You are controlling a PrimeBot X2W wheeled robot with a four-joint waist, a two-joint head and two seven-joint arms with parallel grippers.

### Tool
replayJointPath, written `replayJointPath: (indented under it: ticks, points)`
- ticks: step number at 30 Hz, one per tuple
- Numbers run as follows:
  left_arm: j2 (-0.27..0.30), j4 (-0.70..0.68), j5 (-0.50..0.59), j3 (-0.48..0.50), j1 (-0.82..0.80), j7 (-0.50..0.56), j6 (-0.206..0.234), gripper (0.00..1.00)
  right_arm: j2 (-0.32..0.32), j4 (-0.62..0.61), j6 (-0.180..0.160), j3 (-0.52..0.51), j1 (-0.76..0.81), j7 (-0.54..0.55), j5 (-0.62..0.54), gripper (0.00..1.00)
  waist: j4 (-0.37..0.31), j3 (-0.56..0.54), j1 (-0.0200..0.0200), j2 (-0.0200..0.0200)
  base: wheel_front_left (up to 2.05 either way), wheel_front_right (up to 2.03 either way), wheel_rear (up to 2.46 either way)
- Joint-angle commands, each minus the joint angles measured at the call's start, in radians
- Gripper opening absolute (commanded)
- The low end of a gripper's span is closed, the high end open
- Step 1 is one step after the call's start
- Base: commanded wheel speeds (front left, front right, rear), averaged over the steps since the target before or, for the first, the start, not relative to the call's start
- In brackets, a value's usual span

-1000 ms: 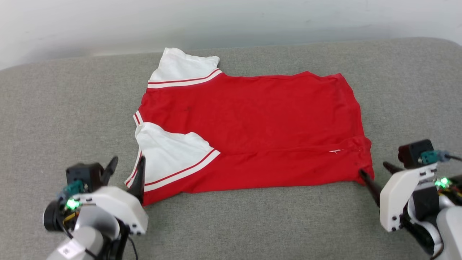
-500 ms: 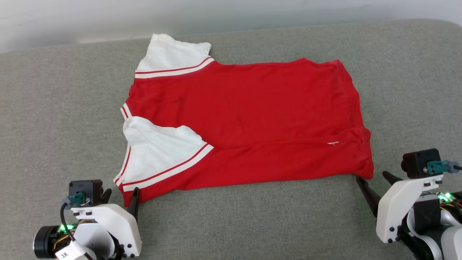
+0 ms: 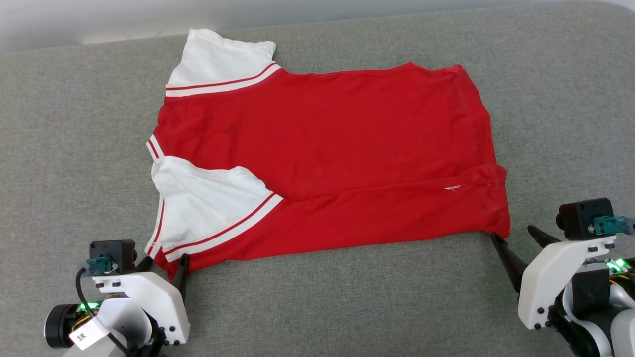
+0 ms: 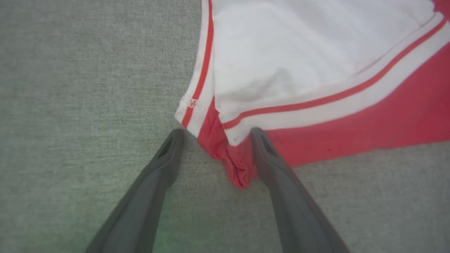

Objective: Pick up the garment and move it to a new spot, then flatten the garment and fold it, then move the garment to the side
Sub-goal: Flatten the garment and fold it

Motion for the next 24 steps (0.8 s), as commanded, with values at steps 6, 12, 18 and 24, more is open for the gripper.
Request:
replayJointPath:
  ticks: [6,12,18,24]
  points:
    - [-0.053,0.085,-0.025,-0.046,0.026,0.001,-0.053,0.0,-0.028,-0.01,0.0,-0.009,-0.01,0.014,-0.021,1.0,0.017,-0.026,0.0002,-0.0001,0.0,0.0,0.0]
    - [-0.055,0.024,-0.01,-0.001,-0.014,-0.084,-0.071,0.0,-0.05,0.013,0.0,-0.039,-0.036,0.056,-0.043,1.0,0.05,-0.052,0.0002,-0.0001,0.0,0.0,0.0]
    - [-0.034,-0.082,0.023,0.013,-0.039,-0.116,-0.056,0.0,-0.048,0.098,0.0,-0.041,-0.083,0.109,-0.078,1.0,0.085,-0.043,0.0002,-0.0001,0.0,0.0,0.0]
    - [-0.017,-0.177,0.052,0.008,-0.049,-0.105,-0.028,0.0,-0.032,0.208,0.0,-0.039,-0.129,0.119,-0.085,1.0,0.117,-0.018,0.0002,-0.0001,0.0,0.0,0.0]
